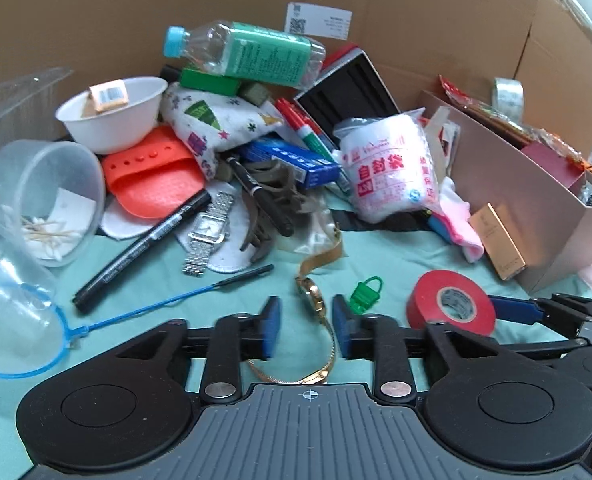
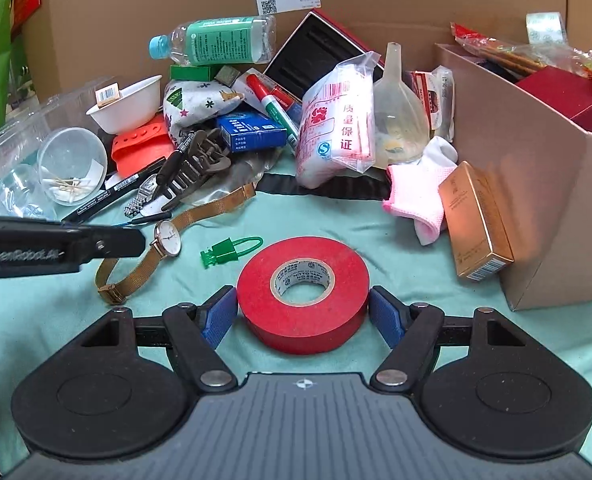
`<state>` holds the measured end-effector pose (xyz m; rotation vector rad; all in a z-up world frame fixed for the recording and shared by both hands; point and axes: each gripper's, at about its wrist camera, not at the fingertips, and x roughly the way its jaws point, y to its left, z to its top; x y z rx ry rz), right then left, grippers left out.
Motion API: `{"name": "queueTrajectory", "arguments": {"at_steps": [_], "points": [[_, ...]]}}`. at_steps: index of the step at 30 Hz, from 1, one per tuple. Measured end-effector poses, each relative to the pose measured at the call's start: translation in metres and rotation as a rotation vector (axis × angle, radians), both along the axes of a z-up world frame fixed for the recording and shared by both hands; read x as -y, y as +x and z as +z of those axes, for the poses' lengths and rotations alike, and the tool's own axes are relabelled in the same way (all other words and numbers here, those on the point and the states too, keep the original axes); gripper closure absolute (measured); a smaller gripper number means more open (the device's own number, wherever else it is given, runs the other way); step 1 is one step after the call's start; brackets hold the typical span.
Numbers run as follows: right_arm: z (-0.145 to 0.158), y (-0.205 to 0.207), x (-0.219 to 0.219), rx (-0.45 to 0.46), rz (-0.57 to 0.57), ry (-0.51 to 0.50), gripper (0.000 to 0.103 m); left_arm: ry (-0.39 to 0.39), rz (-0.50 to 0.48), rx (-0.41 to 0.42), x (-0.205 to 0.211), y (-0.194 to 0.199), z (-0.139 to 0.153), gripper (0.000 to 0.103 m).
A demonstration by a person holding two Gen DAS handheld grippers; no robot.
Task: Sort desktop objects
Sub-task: 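Grasp the brown-strap watch with the left gripper while the right gripper grasps the red tape roll, then carry both items into the cardboard box and open both grippers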
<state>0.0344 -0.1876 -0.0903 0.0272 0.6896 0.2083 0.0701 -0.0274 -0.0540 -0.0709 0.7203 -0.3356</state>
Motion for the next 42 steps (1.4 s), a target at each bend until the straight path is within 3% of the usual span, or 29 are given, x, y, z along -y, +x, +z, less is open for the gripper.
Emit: {"name": "queueTrajectory", "arguments": {"at_steps": [6,7,10,14,15,16,21,33,42], "points": [[-0.002,0.002,0.005,0.004,0.010,0.024,0.026,0.020,-0.007,-0.035,0.016,0.020,-0.011,0.057],[-0.002,0.003,0.005,0.005,0.013,0.024,0.026,0.020,-0.006,-0.044,0.018,0.024,-0.014,0.059],[-0.003,0.005,0.004,0.007,0.017,0.025,0.025,0.052,0.003,-0.025,0.022,0.026,-0.015,0.088],[-0.005,0.011,0.002,0.013,0.012,0.017,0.024,0.042,0.009,-0.044,0.022,0.028,-0.016,0.085],[-0.006,0.012,0.001,0.016,0.012,0.013,0.025,0.042,0.010,-0.043,0.023,0.028,-0.017,0.087],[-0.006,0.011,0.001,0.023,0.016,0.005,0.025,0.046,0.009,-0.041,0.023,0.029,-0.017,0.101],[-0.001,0.000,0.002,0.046,0.017,-0.005,0.025,0.030,-0.010,-0.020,0.024,0.017,-0.008,0.101],[0.056,-0.028,0.033,0.205,-0.012,0.076,0.025,-0.070,-0.122,0.160,0.051,-0.013,0.076,0.101],[0.104,-0.046,0.078,0.367,-0.097,0.032,0.025,-0.220,-0.285,0.189,0.116,0.003,0.142,0.101]]}}
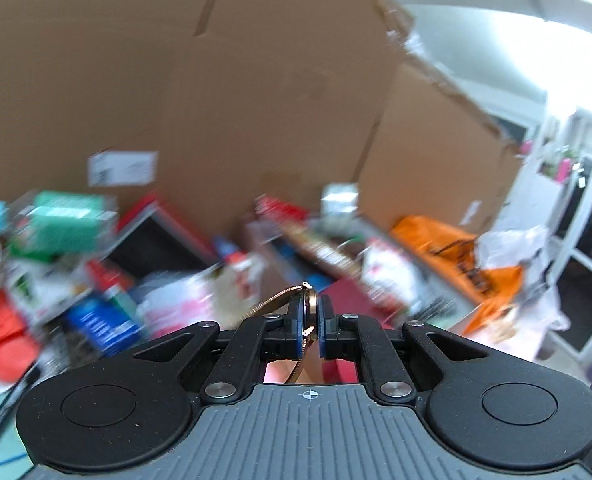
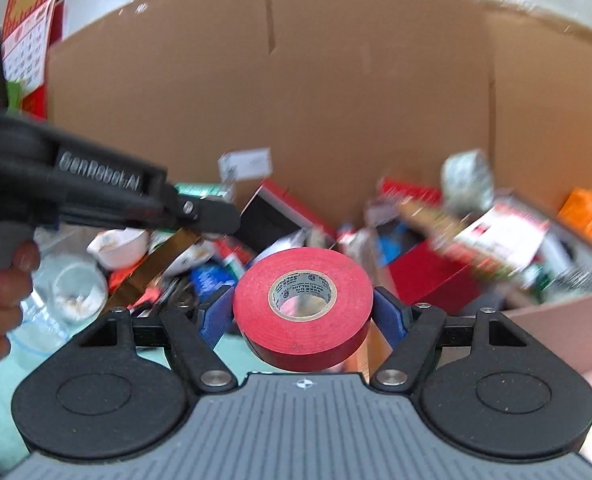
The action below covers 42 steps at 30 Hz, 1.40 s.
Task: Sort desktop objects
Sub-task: 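Carry both items into the cardboard box and open both grippers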
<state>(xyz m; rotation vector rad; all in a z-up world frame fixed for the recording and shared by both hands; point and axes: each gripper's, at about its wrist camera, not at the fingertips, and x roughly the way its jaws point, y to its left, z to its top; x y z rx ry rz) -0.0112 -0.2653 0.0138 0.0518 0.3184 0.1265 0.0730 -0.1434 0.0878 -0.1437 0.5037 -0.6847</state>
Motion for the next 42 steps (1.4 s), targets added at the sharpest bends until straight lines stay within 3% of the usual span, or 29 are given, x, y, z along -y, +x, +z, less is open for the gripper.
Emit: {"name": "queueTrajectory", "arguments": {"at_steps": [9,15,19,24,32,33,36,37,39,42], "points": [[0.029,0.007,0.067,0.077,-0.170,-0.052,0.025,-0.013,-0.127,0.018,0.098,0.034,0.042,0.101],[0.026,0.033,0.106,0.045,-0.247,-0.060,0.025,-0.046,-0.176,0.004,0.153,0.068,0.052,0.101],[0.015,0.048,0.128,0.002,-0.284,-0.054,0.025,-0.071,-0.186,-0.046,0.178,0.099,0.042,0.101],[0.000,0.064,0.146,-0.042,-0.304,-0.043,0.025,-0.012,-0.157,-0.122,0.209,0.140,0.004,0.100],[-0.006,0.103,0.158,-0.060,-0.297,-0.048,0.025,0.004,-0.200,-0.126,0.232,0.177,-0.009,0.100],[-0.007,0.106,0.158,-0.063,-0.297,-0.048,0.025,0.003,-0.200,-0.134,0.233,0.180,-0.011,0.097],[-0.011,0.115,0.159,-0.078,-0.295,-0.054,0.025,0.007,-0.184,-0.142,0.232,0.184,-0.016,0.063],[-0.012,0.115,0.159,-0.081,-0.295,-0.057,0.025,0.005,-0.175,-0.134,0.231,0.183,-0.017,0.040],[-0.013,0.114,0.159,-0.063,-0.303,-0.071,0.025,-0.006,-0.164,-0.092,0.226,0.178,-0.016,0.014],[-0.011,0.107,0.156,-0.035,-0.300,-0.083,0.013,0.003,-0.168,-0.024,0.220,0.167,-0.016,0.007]]}}
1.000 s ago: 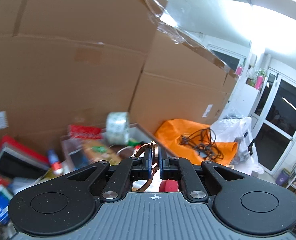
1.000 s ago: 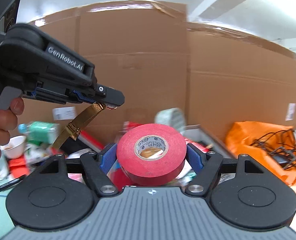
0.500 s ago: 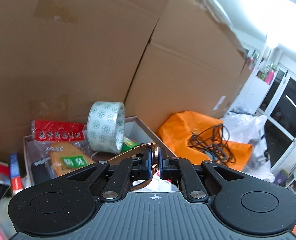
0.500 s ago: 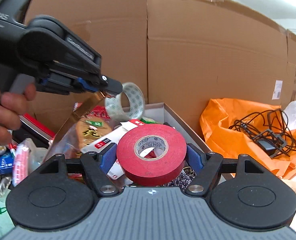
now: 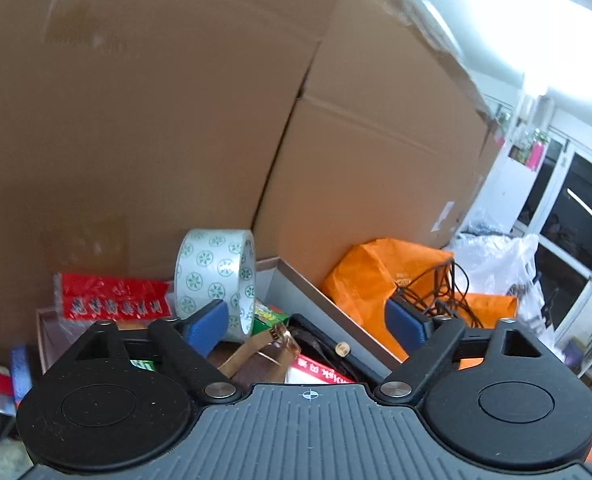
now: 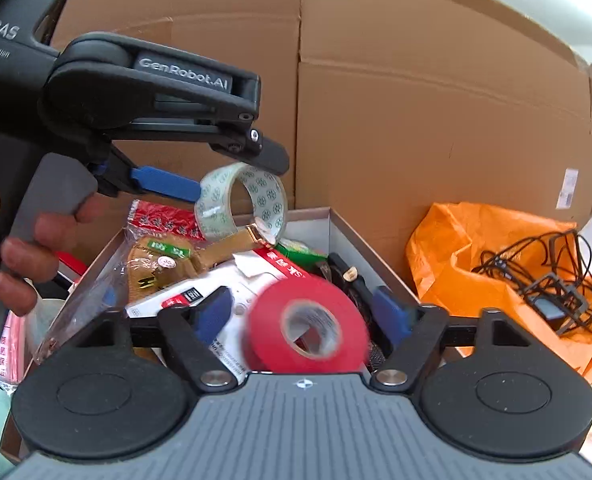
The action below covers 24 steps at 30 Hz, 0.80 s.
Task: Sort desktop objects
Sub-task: 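Carry both items into the cardboard box and open both grippers, then move both grippers back over the pile of items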
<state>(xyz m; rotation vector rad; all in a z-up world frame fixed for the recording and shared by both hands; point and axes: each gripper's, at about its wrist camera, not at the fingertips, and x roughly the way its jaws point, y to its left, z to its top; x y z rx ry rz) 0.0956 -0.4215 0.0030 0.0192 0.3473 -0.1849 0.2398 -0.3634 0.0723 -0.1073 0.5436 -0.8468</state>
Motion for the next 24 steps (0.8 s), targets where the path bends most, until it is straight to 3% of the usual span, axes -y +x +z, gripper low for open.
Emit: {"name": "queueTrajectory", "arguments": {"at_steps": [2,8,16,24], "points": [[0.002,-0.003,-0.003,0.005,0.004,-0.019,0.010,0.022,-0.018,0.002,-0.002,-0.006,-0.001,0.000],[0.006,-0.016,-0.011,0.010,0.014,-0.012,0.001,0.070,-0.055,0.041,-0.007,-0.035,-0.006,0.000],[0.012,-0.033,-0.029,0.004,0.020,-0.042,0.000,0.115,-0.049,0.073,-0.022,-0.063,-0.011,0.000],[0.023,-0.057,-0.051,0.045,0.041,-0.061,0.000,0.085,-0.011,0.042,-0.057,-0.093,-0.009,0.000]]}}
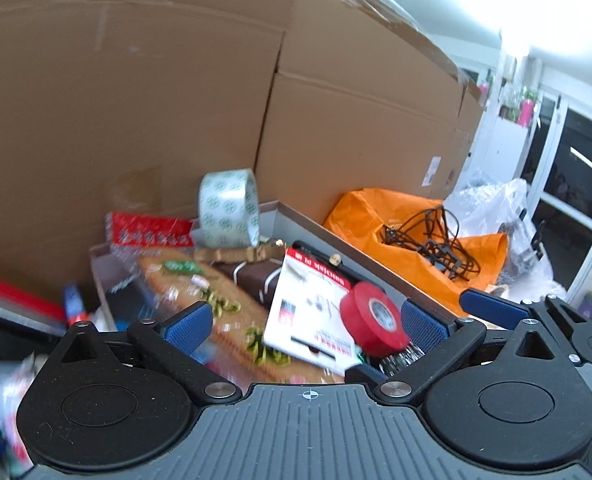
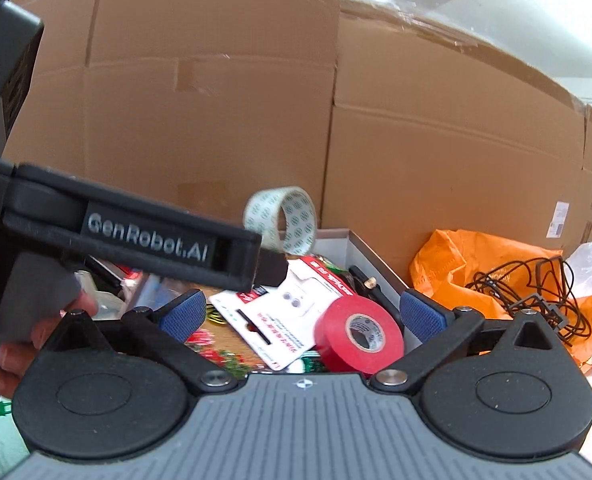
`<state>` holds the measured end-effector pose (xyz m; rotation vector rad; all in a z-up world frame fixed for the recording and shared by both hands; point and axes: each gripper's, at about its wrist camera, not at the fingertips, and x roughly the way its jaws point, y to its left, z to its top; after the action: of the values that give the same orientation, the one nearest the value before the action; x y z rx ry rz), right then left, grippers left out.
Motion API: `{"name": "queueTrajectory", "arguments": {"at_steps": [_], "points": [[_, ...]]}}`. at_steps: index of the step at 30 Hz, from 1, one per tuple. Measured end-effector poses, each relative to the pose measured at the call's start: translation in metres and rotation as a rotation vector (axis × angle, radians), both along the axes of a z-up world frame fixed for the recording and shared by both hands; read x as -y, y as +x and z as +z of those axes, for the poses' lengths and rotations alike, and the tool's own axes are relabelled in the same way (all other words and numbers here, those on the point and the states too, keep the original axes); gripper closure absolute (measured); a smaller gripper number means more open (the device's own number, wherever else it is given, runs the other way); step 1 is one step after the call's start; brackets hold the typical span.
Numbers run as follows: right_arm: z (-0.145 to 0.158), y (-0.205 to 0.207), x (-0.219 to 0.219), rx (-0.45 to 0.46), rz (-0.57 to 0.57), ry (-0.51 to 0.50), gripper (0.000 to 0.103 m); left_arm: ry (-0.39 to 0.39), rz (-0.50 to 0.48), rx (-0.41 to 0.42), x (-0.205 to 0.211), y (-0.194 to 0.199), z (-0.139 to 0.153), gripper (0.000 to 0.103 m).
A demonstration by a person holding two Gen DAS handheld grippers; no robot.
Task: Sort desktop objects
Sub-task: 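Move both grippers back over the pile of items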
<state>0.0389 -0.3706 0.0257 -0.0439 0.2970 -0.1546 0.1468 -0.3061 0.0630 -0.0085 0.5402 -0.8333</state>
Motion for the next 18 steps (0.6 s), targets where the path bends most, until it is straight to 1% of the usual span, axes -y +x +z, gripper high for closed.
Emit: {"name": "queueTrajectory", "arguments": {"at_steps": [2,4,7,9,14,16,18], "points": [[0.001,-0.008,-0.010,0.009,0.021,0.001,0.000,-0.023,0.025,-0.012,-0.014,-0.012,-0.002,0.000],[-0.001,-0.015,-0.019,0.009,0.048,0.011,0.000,-0.017,0.066,-0.011,-0.029,-0.026,-0.006,0.000],[-0.008,-0.025,-0.035,-0.008,0.081,0.023,0.000,0.001,0.150,0.012,-0.055,-0.051,-0.018,0.000],[-0.014,-0.031,-0.048,-0.035,0.130,0.022,0.000,-0.009,0.187,0.022,-0.075,-0.067,-0.028,0.000],[-0.031,-0.046,-0.095,-0.080,0.207,-0.030,0.000,-0.029,0.274,-0.016,-0.123,-0.093,-0.050,0.000],[-0.037,-0.050,-0.111,-0.098,0.246,-0.033,0.000,-0.036,0.306,-0.027,-0.140,-0.103,-0.058,0.000],[-0.043,-0.054,-0.124,-0.116,0.283,-0.014,0.000,-0.047,0.337,-0.038,-0.158,-0.110,-0.066,0.000]]}}
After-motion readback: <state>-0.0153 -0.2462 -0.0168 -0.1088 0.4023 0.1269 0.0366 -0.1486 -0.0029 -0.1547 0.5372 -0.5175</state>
